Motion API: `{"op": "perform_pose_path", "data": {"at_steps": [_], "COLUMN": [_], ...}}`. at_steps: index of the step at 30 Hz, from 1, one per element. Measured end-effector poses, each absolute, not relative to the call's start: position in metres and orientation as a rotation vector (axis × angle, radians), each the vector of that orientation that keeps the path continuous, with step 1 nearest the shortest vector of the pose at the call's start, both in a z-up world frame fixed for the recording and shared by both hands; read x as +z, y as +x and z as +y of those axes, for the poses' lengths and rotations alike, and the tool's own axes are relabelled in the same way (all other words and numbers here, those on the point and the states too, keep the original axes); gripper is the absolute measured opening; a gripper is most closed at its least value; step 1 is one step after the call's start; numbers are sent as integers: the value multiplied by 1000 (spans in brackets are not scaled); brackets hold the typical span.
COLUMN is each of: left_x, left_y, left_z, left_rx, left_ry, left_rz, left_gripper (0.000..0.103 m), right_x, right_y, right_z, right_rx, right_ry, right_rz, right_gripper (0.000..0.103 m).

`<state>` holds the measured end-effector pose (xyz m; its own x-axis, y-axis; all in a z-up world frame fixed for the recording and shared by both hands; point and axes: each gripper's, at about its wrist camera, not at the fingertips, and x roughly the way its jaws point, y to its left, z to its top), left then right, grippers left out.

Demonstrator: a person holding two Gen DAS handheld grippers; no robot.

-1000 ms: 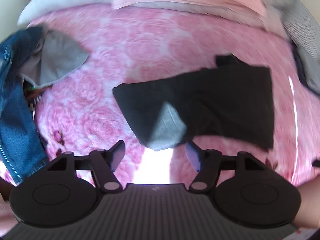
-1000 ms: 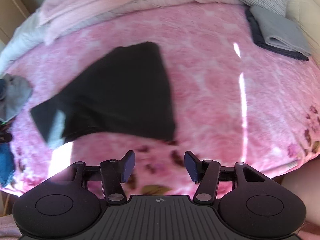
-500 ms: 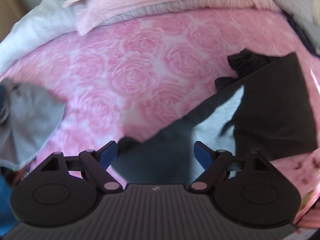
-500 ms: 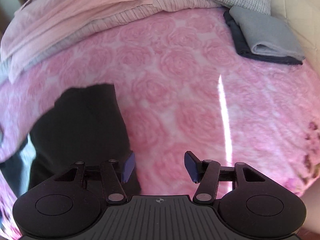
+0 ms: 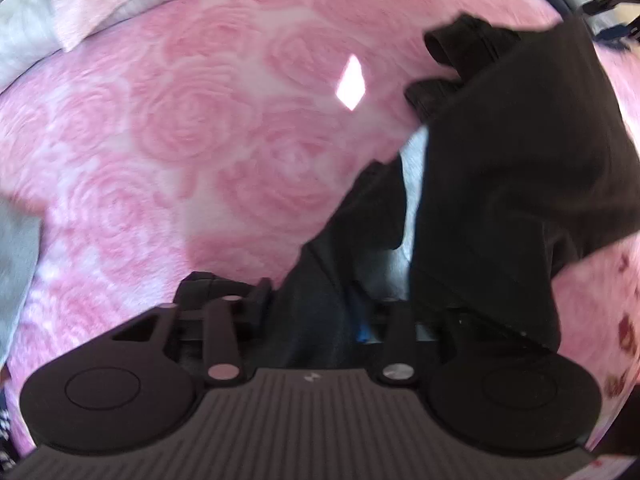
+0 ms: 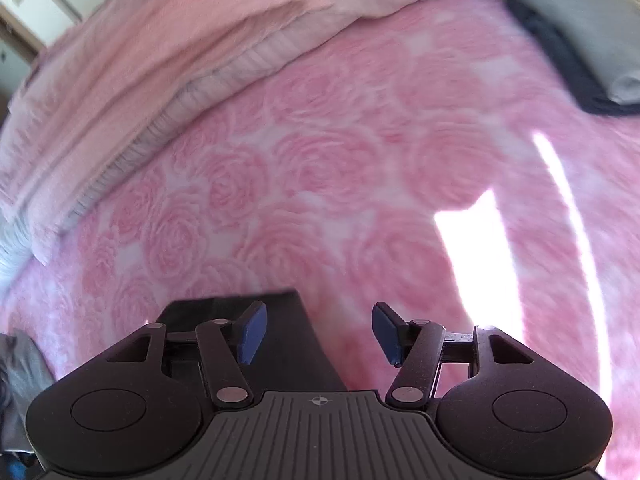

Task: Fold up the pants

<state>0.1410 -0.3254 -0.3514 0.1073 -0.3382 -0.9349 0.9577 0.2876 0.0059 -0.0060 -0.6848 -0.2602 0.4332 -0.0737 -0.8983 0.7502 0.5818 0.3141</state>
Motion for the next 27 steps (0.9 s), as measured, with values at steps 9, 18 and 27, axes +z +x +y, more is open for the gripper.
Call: {"op": "perform_pose_path", "data": {"at_steps": [9,18,27], "left_x": [-330,-220,-63], "left_y": [139,150,105], "left_z": [-324,-351,-362], "left_rx": [-995,-982,-1066], "left_ry": [674,476,383], "left_rz": [1036,794,348], "left_gripper": [18,12,21], "right_x": [-320,-160,-105], "right_y": [17,-118,-264], "right_z": [-678,-677,-606], "right_rx": [-466,-411,-523], "right_ry": [829,1040,1144], "right_rz": [1244,477,-39], "right_gripper": [5,5,10]}}
